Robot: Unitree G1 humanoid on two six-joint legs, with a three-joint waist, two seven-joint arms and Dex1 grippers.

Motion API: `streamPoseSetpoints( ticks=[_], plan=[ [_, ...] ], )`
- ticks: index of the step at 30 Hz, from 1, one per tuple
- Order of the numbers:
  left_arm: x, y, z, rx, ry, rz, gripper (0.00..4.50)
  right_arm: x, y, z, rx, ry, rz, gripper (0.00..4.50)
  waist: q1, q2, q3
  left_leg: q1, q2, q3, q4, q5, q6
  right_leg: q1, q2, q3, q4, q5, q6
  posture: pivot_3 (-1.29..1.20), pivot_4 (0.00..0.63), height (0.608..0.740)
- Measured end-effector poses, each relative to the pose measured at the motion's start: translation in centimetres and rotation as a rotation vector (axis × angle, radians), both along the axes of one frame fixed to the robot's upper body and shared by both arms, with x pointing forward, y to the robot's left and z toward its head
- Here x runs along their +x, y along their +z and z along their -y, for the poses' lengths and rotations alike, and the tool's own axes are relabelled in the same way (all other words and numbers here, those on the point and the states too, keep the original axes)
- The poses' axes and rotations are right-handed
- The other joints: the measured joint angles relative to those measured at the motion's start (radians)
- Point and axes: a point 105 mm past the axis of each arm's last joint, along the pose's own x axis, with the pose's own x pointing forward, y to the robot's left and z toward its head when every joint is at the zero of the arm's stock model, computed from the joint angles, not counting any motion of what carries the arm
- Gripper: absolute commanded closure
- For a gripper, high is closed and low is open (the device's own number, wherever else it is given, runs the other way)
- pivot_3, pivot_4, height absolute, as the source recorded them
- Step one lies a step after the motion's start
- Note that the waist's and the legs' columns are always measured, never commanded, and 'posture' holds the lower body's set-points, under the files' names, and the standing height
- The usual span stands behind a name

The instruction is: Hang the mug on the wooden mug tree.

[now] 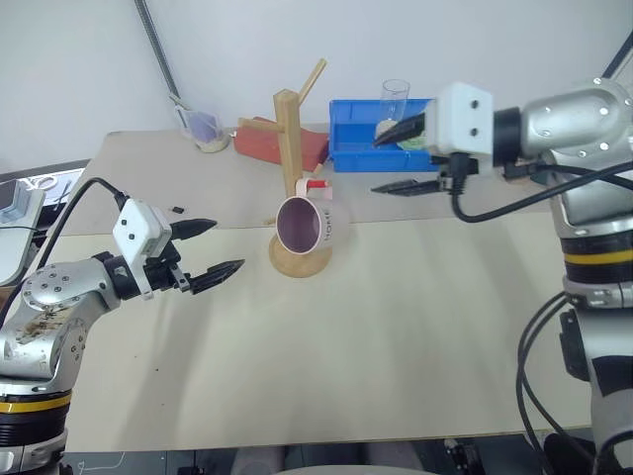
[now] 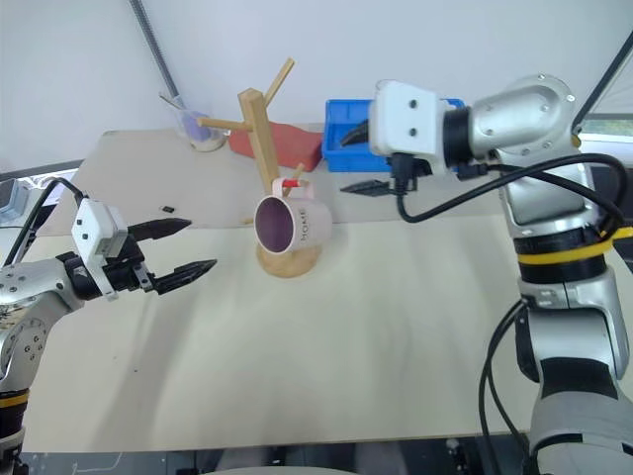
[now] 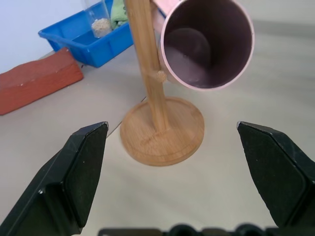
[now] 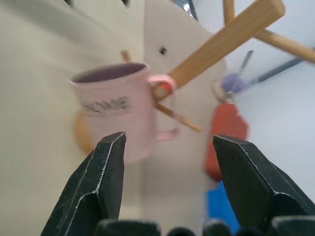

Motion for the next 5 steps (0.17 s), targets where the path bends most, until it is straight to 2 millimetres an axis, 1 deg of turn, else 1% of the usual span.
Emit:
streamPoseSetpoints(
  ticks=[3,5],
  plan=[
    [0.4,1.7,-0.1,-0.018,0.0,0.018,0.0,-1.7,0.7,0.0,0.095,0.026,-0.092,1.39,0.0,0.0,0.0,0.0,0.0,-0.001,0.0,0.0,0.0,-0.001,0.0,0.0,0.001,0.0,0.0,0.0,0.15,0.727],
    [0.5,2.5,-0.2,-0.032,0.004,0.028,0.0,-2.3,1.2,-0.2,0.123,0.039,-0.106,1.39,-0.003,0.0,0.0,0.001,0.0,-0.001,0.0,0.0,0.0,0.0,0.0,0.0,0.001,0.0,0.0,0.0,0.15,0.727]
  ],
)
